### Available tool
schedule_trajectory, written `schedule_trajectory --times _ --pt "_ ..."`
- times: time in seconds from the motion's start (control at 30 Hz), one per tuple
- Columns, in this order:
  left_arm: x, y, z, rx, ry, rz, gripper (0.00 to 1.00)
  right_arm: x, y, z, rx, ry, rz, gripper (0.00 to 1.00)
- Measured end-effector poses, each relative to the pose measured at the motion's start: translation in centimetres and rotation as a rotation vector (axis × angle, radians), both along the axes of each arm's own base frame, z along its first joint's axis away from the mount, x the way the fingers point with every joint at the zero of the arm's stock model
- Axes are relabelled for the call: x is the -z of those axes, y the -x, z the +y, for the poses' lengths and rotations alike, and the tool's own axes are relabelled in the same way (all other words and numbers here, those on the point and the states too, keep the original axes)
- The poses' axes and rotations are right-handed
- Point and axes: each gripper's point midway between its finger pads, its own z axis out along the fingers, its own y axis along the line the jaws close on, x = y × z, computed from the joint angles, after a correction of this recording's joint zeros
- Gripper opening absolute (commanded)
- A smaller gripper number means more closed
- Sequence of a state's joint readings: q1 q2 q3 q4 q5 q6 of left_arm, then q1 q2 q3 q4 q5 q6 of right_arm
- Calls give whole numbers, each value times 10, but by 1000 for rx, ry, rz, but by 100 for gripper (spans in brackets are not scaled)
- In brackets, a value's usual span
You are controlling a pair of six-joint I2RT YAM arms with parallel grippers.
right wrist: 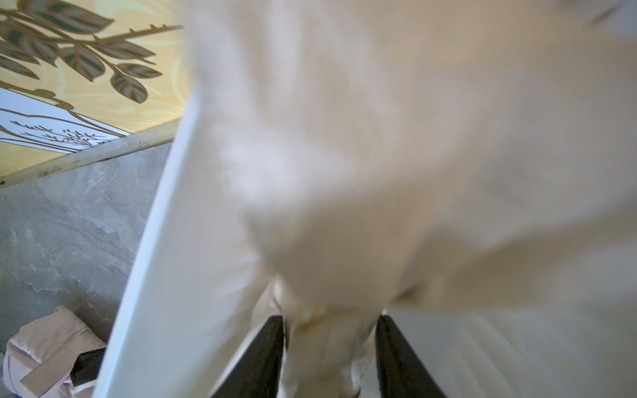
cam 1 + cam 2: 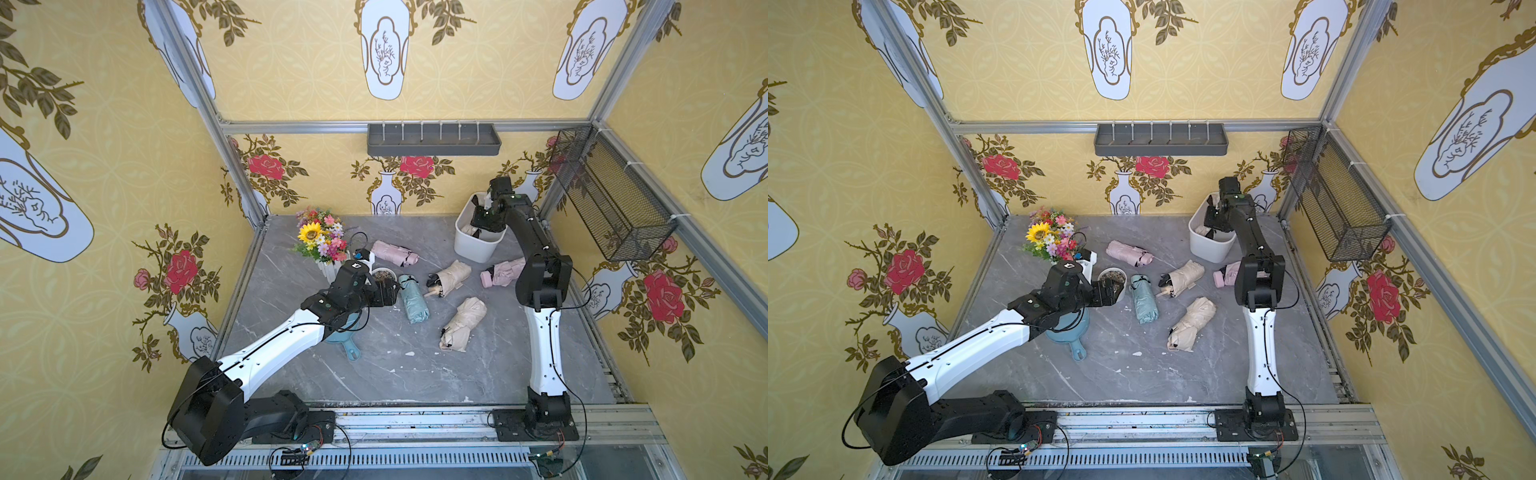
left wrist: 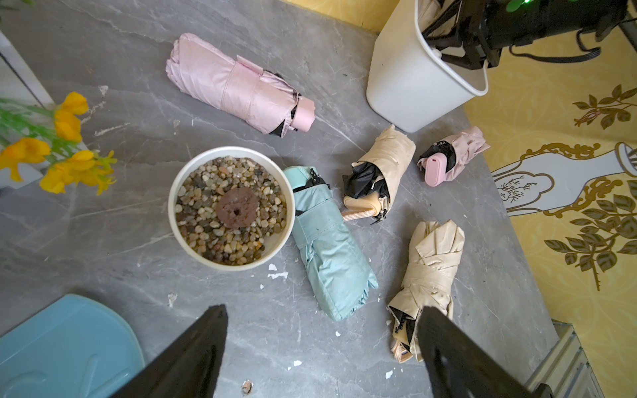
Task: Put the umbrella into the storage box
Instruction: Place the umbrella in the storage box, then move the storage box to the center of the board.
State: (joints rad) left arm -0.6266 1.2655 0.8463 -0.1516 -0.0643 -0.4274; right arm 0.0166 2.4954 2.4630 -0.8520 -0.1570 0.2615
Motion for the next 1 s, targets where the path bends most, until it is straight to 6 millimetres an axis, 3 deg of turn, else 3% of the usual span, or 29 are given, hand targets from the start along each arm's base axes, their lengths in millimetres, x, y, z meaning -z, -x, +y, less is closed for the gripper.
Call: schedule_trajectory --times 0.27,0.53,0.6,0.7,0.9,1.0 --pt "2 -1 -1 -9 3 15 91 -26 -9 1 -36 -1 -85 67" --pt "-8 -2 -2 -15 26 3 90 -77 39 1 -8 -18 -113 64" --pt "-12 -1 -3 -12 32 -5 90 -76 54 0 11 -30 -84 53" --pt "-20 1 -6 -3 44 -22 90 -67 66 -5 54 -56 -29 46" --pt "-28 7 -9 -2 58 -36 90 -48 87 -4 67 -75 78 49" --pt "-28 10 -13 2 61 -33 90 -51 103 1 54 -82 101 51"
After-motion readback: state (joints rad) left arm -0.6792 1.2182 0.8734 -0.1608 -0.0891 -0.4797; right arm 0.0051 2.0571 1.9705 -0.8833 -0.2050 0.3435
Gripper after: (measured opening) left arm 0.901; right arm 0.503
